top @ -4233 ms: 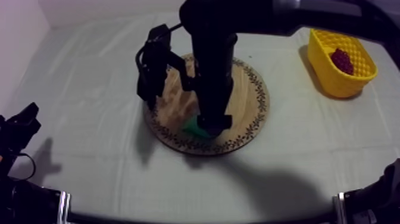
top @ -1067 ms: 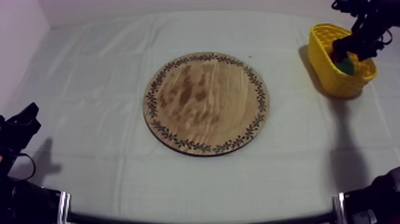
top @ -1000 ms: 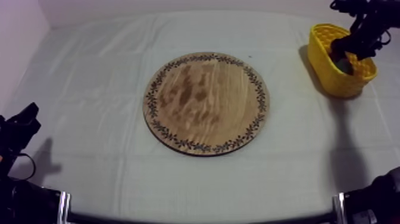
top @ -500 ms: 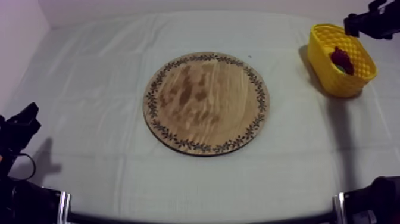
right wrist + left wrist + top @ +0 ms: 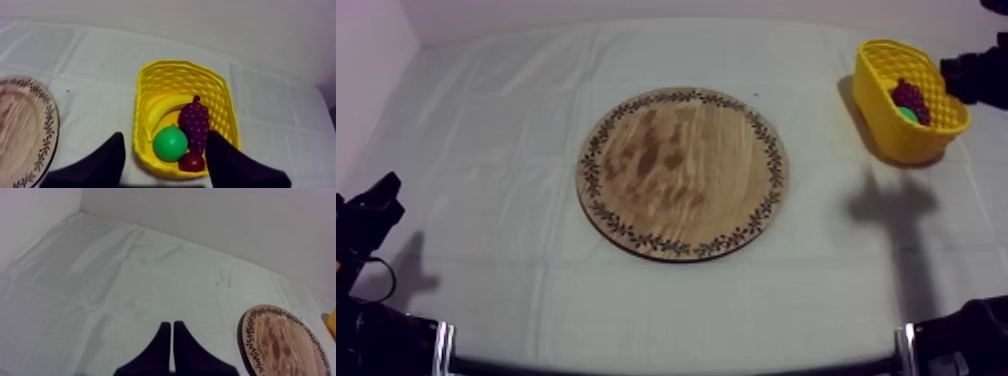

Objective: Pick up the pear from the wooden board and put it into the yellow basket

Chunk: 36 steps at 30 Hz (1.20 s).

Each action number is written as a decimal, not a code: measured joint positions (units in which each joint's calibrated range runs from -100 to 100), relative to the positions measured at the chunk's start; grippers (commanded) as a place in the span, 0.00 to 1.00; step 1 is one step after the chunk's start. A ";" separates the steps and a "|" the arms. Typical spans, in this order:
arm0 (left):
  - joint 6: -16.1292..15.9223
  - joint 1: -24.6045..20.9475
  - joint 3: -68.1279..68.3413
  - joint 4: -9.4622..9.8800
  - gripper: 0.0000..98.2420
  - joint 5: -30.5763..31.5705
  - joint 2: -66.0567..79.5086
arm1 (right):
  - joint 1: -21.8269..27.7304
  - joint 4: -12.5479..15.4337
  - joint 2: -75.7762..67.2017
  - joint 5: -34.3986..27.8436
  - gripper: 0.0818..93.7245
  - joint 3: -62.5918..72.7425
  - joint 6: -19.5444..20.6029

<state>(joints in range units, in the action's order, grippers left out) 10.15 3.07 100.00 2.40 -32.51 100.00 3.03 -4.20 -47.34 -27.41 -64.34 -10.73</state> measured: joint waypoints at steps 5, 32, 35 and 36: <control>0.00 0.00 0.00 0.00 0.00 0.00 0.00 | -0.26 4.83 -12.83 2.90 0.38 -10.50 -4.64; 0.00 0.00 0.00 0.00 0.00 0.00 0.00 | -3.33 6.07 -48.26 -8.21 0.02 -35.17 -3.99; 0.00 0.00 0.00 0.00 0.00 0.00 0.00 | -3.55 5.91 -48.26 -8.41 0.01 -35.25 -3.92; 0.00 0.00 0.00 0.00 0.00 0.00 0.00 | -3.63 5.84 -48.26 -8.47 0.01 -35.25 -3.81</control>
<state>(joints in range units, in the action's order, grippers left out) 10.15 3.07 100.00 2.40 -32.51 100.00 -0.59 1.64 -95.60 -35.88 -99.59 -14.54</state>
